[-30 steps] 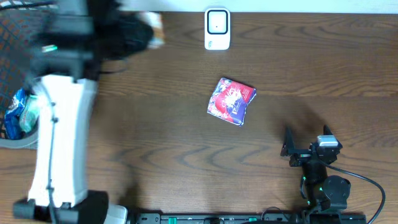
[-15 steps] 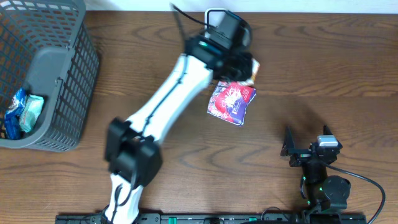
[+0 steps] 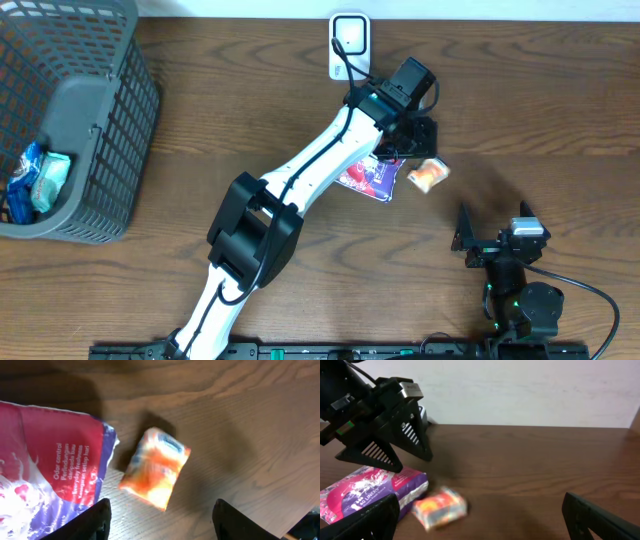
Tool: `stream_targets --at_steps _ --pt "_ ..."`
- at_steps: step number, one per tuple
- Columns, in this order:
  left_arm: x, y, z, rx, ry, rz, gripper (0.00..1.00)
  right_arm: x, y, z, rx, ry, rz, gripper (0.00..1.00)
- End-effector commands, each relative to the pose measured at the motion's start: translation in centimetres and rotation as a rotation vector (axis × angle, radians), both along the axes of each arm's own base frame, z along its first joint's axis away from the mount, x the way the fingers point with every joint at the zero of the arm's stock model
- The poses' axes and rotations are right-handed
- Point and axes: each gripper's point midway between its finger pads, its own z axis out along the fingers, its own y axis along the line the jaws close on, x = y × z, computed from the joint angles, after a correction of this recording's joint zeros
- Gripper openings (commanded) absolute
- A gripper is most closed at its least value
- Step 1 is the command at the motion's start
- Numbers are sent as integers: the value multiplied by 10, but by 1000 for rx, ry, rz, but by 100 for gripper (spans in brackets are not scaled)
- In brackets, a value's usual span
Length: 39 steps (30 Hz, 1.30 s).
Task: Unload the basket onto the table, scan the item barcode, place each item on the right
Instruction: 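Grasp the orange Kleenex pack, lift it out, set it right of tissues, then reach the left gripper into the basket toward the blue and green packs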
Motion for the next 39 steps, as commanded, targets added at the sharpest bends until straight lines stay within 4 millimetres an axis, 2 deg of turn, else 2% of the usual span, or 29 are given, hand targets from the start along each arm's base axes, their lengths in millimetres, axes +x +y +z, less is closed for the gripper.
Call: stream_targets --at_steps 1,4,7,11,13,14,16,19,24,26,28,32,34,35,37,39 --pt "10 9 9 -31 7 17 66 0 -1 -1 -8 0 -2 99" --pt "21 21 23 -60 2 43 65 0 -1 -1 -8 0 -2 99" --pt "37 45 49 -75 -61 50 64 0 -1 -1 -8 0 -2 99" --pt "56 92 105 -96 -188 70 64 0 -1 -1 -8 0 -2 99" --pt "63 121 137 -101 -262 102 64 0 -1 -1 -8 0 -2 99" --pt "67 140 151 -88 -294 140 64 0 -1 -1 -8 0 -2 99" --pt "75 189 180 -24 -370 258 64 0 -1 -1 -8 0 -2 99" --pt "78 270 216 91 -469 455 63 0 -1 -1 -8 0 -2 99" --pt "58 413 263 243 -566 788 64 0 -1 -1 -8 0 -2 99" --pt "47 469 268 308 -571 908 64 0 -1 -1 -8 0 -2 99" --pt "32 519 264 365 -535 1027 64 0 -1 -1 -8 0 -2 99" --pt "-2 603 240 462 -409 1222 62 0 -1 -1 -8 0 -2 99" --pt "-12 632 224 486 -346 1284 45 0 -1 -1 -8 0 -2 99" --pt "-14 641 217 494 -322 1297 38 0 -1 -1 -8 0 -2 99" --pt "-16 655 197 521 -263 1286 38 0 -1 -1 -8 0 -2 99" --pt "-16 660 175 543 -194 1246 38 0 -1 -1 -8 0 -2 99"
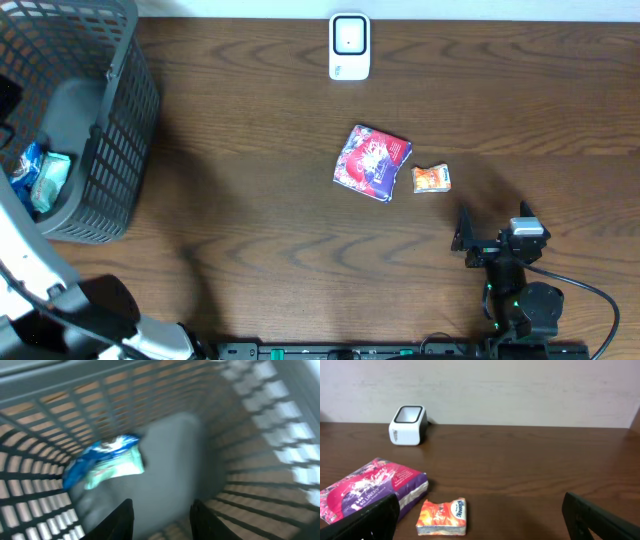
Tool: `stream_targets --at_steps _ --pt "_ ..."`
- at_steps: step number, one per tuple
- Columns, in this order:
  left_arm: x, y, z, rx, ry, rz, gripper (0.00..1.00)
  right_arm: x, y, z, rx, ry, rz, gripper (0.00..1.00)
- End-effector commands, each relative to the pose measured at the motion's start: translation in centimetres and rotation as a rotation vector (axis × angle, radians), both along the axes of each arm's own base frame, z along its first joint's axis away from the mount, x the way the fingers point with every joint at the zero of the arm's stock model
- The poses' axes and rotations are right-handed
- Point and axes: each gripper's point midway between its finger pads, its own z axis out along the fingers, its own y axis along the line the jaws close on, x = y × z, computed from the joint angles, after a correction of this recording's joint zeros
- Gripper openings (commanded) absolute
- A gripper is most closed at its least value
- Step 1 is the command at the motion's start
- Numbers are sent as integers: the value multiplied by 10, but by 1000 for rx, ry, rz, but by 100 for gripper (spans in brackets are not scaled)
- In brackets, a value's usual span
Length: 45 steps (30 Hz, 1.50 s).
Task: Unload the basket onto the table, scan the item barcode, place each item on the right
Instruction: 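Reach the left gripper into the basket toward the blue and green packs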
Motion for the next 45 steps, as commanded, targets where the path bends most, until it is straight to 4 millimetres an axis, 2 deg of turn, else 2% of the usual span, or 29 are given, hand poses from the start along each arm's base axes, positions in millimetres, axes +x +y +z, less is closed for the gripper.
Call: stream_targets --at_steps 1,4,6,8,11,18,23,26,31,36,45 --pt "4 8 -36 -20 125 -49 38 0 0 -1 -8 1 -1 99" --pt "10 11 -70 -58 212 -80 42 0 0 -1 -8 1 -1 99" --pt "10 20 -89 -51 277 -71 49 0 0 -1 -8 0 -1 99" --pt "2 33 -105 -19 365 -30 56 0 0 -1 -8 1 -1 99" --pt "-11 44 -127 6 496 -9 56 0 -1 -1 -8 1 -2 99" --pt "-10 46 -175 -40 628 -112 57 0 -1 -1 -8 1 -2 99" --pt "-4 42 -206 -89 667 -190 71 0 0 -1 -8 1 -1 99" --pt "8 27 -228 -168 645 -329 88 0 0 -1 -8 1 -1 99" --pt "10 26 -256 -202 679 -360 91 0 0 -1 -8 1 -1 99" --pt "2 36 -270 -174 748 -359 91 0 -1 -1 -8 1 -2 99" --pt "-6 54 -268 -111 796 -314 91 0 0 -1 -8 0 -1 99"
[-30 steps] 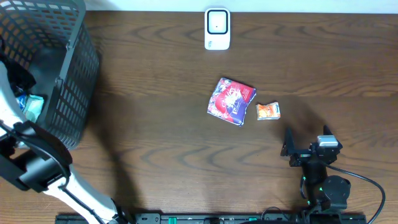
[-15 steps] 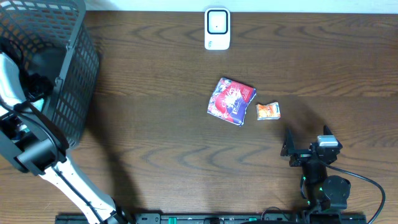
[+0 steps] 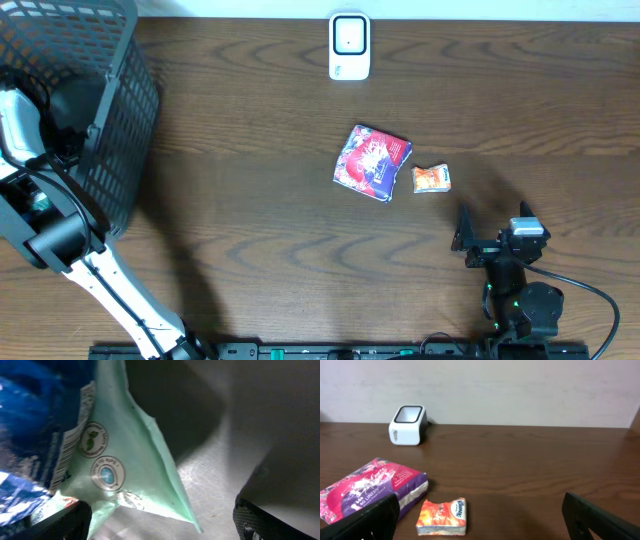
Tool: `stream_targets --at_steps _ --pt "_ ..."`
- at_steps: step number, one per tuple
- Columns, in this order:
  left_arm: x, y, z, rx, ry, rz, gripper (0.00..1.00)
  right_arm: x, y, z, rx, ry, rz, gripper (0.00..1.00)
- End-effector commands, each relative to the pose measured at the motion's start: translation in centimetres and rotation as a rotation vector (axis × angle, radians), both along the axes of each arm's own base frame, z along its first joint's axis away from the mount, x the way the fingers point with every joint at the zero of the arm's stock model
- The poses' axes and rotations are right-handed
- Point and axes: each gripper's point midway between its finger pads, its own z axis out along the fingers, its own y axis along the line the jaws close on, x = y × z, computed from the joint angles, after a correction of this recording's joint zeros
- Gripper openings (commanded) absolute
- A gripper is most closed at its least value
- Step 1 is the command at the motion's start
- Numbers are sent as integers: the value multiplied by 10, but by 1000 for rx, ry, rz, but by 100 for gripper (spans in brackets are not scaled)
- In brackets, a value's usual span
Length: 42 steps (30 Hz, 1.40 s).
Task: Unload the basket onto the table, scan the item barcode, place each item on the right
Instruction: 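Reach the left gripper into the basket toward the blue and green packs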
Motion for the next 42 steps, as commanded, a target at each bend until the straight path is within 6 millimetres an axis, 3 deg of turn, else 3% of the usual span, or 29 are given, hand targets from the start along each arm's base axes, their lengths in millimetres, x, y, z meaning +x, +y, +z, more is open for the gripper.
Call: stream_targets --at_steps 1,3,4,5,8,17,21,25,27,28,30,32,34,38,42 --pt "-12 18 -3 57 53 1 90 0 0 -1 -8 0 -1 99" --pt "-12 17 -3 56 53 4 76 0 0 -1 -8 0 -1 99" --pt "-12 17 -3 56 52 7 64 0 0 -1 -8 0 -1 99" --pt "-11 16 -3 53 51 7 42 0 0 -1 -8 0 -1 99" --pt "-10 14 -3 52 43 34 11 0 0 -1 -8 0 -1 99" --pt "-5 3 5 40 25 38 7 0 -1 -1 -8 0 -2 99" --pt "7 -4 30 72 -37 14 7 0 -1 -1 -8 0 -2 99" --pt "21 -11 72 130 -136 -13 7 0 0 -1 -8 0 -1 99" --pt "26 -13 93 162 -183 -21 11 0 0 -1 -8 0 -1 99" --pt "26 -13 102 182 -199 -22 22 0 0 -1 -8 0 -1 99" --pt "25 -10 118 227 -217 -26 67 0 -1 -1 -8 0 -2 99" --pt "22 -6 127 258 -210 -42 88 0 0 -1 -8 0 -1 99" --pt "19 -7 127 255 -182 -92 93 0 0 -1 -8 0 -1 99" --pt "12 -11 109 230 -101 -155 95 0 0 -1 -8 0 -1 99" --pt "-2 1 95 314 -1 -153 97 0 0 -1 -8 0 -1 99"
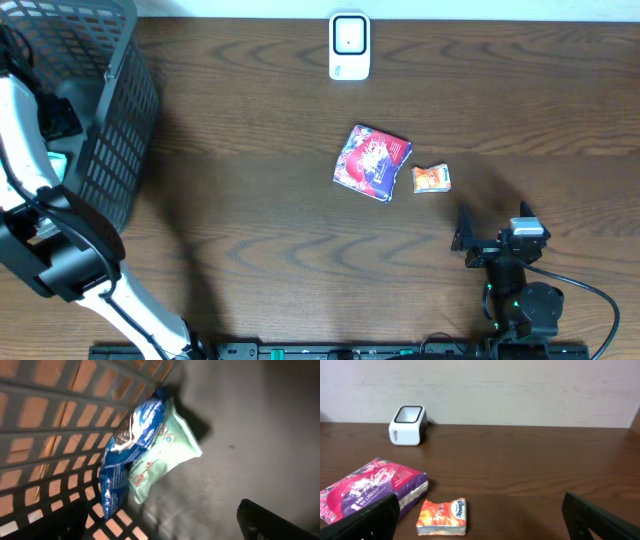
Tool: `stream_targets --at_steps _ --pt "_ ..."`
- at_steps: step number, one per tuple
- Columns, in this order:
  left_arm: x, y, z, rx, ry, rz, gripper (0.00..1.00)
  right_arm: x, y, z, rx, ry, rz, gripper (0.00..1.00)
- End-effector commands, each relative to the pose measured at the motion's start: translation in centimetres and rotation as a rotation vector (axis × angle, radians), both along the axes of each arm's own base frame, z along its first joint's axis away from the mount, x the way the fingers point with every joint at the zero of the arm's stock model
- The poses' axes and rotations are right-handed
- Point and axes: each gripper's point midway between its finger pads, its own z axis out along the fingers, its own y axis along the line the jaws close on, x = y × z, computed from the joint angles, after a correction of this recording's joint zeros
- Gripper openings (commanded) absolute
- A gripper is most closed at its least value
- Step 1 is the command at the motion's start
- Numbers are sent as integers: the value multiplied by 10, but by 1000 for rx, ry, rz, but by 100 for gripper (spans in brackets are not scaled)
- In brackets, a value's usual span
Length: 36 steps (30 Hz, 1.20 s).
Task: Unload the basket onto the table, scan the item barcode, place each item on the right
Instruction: 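Reach the left gripper into the basket toward the blue and green packs, then grasp the blue snack pack and green wipes pack together with left gripper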
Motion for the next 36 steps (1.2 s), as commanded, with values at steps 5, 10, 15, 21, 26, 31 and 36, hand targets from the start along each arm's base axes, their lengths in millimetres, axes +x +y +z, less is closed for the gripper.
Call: stream_targets --at_steps 5,10,15,21,26,31,36 --pt "-13 9 -41 59 152 -77 98 0 0 -1 -8 0 -1 99" --pt "-9 11 -63 72 162 -141 98 0 0 -1 -8 0 -1 99" --pt "-10 12 -83 83 155 -155 98 0 0 -1 -8 0 -1 99" --pt "-14 21 -101 100 147 -166 98 0 0 -1 -8 0 -1 99" --pt "-19 27 -112 43 97 -154 98 0 0 -1 -8 0 -1 99" --pt "-26 39 -114 9 59 -122 98 0 0 -1 -8 0 -1 99" --pt "-26 31 -124 -87 -1 -130 91 0 0 -1 -8 0 -1 99"
